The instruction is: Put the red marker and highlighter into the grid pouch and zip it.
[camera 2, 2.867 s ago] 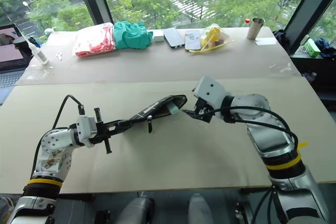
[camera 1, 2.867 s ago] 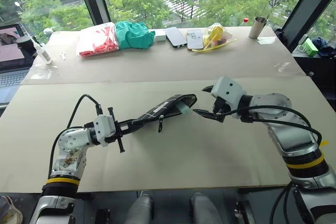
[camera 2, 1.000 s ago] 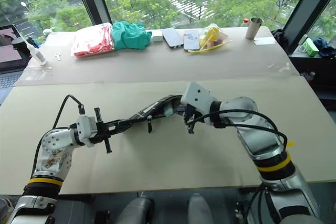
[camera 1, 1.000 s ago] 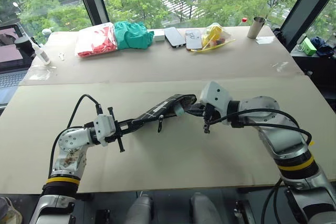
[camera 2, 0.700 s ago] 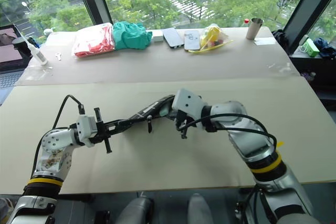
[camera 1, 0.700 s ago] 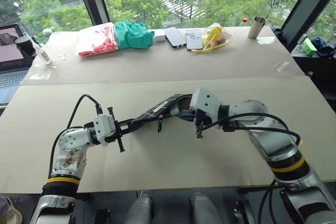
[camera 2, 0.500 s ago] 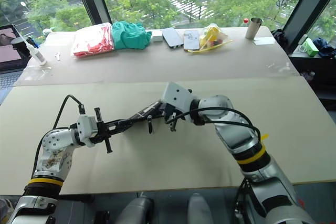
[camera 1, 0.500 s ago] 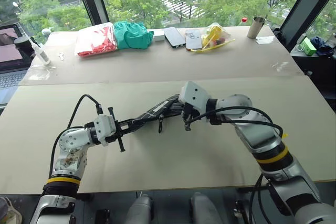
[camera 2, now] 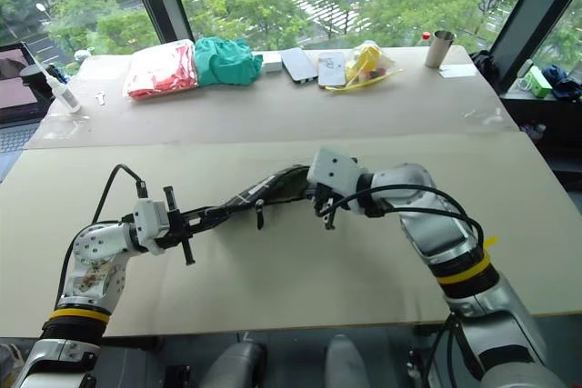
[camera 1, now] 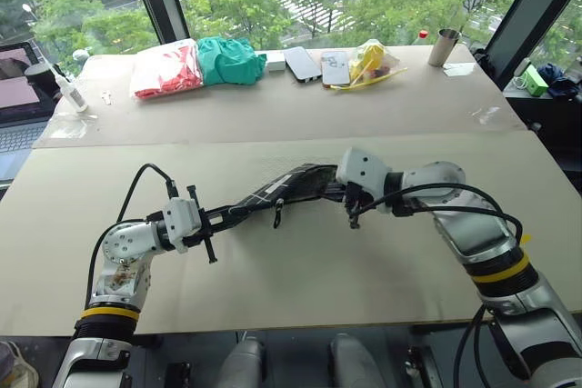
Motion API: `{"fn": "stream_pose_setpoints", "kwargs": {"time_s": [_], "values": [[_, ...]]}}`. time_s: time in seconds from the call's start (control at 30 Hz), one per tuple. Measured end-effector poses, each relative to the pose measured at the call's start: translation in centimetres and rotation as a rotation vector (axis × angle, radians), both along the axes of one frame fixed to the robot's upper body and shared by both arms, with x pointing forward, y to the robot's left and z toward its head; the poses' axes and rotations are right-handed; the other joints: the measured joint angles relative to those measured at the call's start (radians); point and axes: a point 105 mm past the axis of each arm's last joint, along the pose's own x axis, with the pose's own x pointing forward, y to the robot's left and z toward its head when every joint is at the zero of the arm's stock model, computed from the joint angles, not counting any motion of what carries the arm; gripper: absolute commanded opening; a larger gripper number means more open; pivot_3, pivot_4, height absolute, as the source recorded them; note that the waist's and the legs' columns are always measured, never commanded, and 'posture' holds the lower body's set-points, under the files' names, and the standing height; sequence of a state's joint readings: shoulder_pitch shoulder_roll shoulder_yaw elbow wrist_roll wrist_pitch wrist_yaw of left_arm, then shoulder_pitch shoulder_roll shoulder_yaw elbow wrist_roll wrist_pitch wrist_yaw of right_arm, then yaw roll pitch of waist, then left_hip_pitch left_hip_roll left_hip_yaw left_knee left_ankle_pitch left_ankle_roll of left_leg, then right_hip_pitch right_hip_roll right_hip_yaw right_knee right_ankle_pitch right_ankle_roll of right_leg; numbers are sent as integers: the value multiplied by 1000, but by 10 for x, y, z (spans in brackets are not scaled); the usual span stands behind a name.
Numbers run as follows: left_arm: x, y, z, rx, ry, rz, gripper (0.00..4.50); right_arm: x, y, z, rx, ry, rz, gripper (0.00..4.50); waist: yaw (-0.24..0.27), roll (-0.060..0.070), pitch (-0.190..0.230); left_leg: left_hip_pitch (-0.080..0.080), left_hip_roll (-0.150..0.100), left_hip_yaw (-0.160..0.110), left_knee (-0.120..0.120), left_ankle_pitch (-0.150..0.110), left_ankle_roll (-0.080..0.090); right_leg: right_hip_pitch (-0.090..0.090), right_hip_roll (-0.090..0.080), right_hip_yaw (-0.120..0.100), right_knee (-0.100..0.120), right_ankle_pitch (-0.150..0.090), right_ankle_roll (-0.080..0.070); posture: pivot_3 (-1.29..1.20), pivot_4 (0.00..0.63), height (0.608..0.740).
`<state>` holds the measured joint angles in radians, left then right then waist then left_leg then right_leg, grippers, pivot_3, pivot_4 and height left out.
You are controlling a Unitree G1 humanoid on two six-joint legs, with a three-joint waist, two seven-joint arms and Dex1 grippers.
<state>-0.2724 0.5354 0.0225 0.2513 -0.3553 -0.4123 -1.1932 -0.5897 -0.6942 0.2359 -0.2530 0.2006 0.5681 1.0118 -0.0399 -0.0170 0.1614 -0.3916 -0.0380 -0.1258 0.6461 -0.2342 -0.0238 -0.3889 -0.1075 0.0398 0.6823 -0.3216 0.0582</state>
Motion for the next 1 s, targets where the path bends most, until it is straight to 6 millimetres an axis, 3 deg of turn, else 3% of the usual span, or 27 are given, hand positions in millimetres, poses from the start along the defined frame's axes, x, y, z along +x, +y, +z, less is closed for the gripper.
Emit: {"fn": "stream_pose_setpoints", "kwargs": {"time_s": [0.13, 0.3, 0.4, 0.5, 0.53, 0.83, 1.0], "values": [[0, 0, 0, 0, 0, 1, 0, -18, -6, -2, 19, 75, 17, 2837, -1, 0, 0, 0, 0, 1, 0, 0, 0, 0, 0, 0, 0, 0, 0, 0, 150, 740], [0, 0, 0, 0, 0, 1, 0, -23, -12, 9, 119, 154, -66, 4438, -3, 0, 0, 0, 0, 0, 0, 0, 0, 0, 0, 1, 1, 0, 0, 0, 150, 740], [0, 0, 0, 0, 1, 1, 0, -27, -7, -4, 155, 247, -138, 4438, -3, -1, 0, 0, 0, 0, 0, 0, 0, 0, 0, 0, 1, 0, 0, 0, 150, 740], [0, -1, 0, -1, 0, -2, 0, -37, 16, -37, 186, 409, -172, 4438, -5, -1, -1, 0, 0, 1, 0, 0, 0, -1, 0, 1, 2, 0, 0, 0, 150, 740], [1, -1, 0, -2, 0, -3, 0, -38, 23, -40, 205, 433, -179, 4438, -6, -1, -1, 0, 0, 1, 0, 0, 0, -1, 0, 1, 2, 0, 0, 0, 150, 740], [1, -2, 0, -3, -1, -8, 0, -14, 57, -34, 324, 504, -279, 4438, -5, -1, -1, 1, 0, -1, 0, 0, 0, -1, 0, 1, 2, 0, 0, 0, 150, 740], [3, -2, 1, -4, -2, -7, 0, -17, 75, -26, 359, 541, -228, 4438, -7, -1, -1, 1, 0, -2, 0, 0, 0, -1, 0, 1, 2, 0, 0, 0, 150, 740]]}}
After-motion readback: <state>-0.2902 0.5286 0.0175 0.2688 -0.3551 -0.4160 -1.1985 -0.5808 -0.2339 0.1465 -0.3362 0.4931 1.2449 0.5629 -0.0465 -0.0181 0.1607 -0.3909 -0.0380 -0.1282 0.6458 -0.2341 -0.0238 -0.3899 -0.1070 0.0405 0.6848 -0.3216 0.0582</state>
